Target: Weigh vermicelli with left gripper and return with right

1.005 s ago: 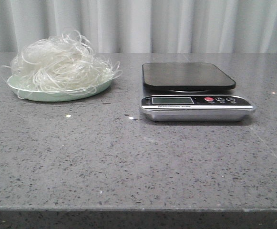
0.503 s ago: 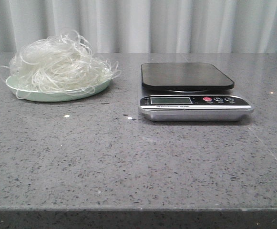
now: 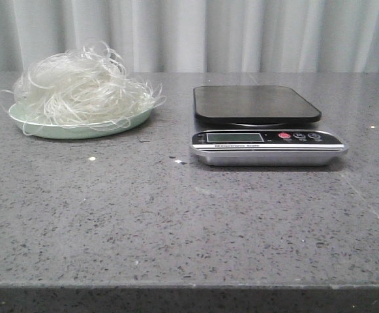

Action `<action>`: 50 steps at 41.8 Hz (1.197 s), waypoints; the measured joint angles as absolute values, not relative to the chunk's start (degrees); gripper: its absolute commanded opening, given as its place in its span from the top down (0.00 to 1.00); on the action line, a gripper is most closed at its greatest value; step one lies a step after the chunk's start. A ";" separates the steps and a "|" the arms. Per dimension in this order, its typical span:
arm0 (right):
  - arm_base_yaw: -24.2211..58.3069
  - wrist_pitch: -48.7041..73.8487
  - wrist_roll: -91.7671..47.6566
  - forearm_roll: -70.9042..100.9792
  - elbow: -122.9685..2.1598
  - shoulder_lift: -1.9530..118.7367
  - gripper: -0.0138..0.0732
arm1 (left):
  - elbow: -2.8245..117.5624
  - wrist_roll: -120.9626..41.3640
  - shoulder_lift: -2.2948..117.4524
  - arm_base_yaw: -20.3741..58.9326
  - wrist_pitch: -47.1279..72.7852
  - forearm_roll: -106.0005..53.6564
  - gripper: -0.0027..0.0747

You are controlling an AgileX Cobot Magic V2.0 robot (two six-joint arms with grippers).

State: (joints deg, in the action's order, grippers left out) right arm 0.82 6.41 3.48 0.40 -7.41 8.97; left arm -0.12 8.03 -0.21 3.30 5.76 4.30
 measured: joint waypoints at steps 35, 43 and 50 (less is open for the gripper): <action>-4.46 4.95 3.80 1.94 1.62 -0.58 0.67 | -0.12 8.03 -0.21 3.30 5.76 4.30 0.79; -4.46 4.95 3.94 1.94 1.62 -0.58 0.67 | -0.12 8.03 -0.21 3.30 5.76 4.30 0.79; -4.46 4.95 3.94 1.94 1.62 -0.58 0.67 | -0.12 8.03 -0.21 3.30 5.76 4.30 0.79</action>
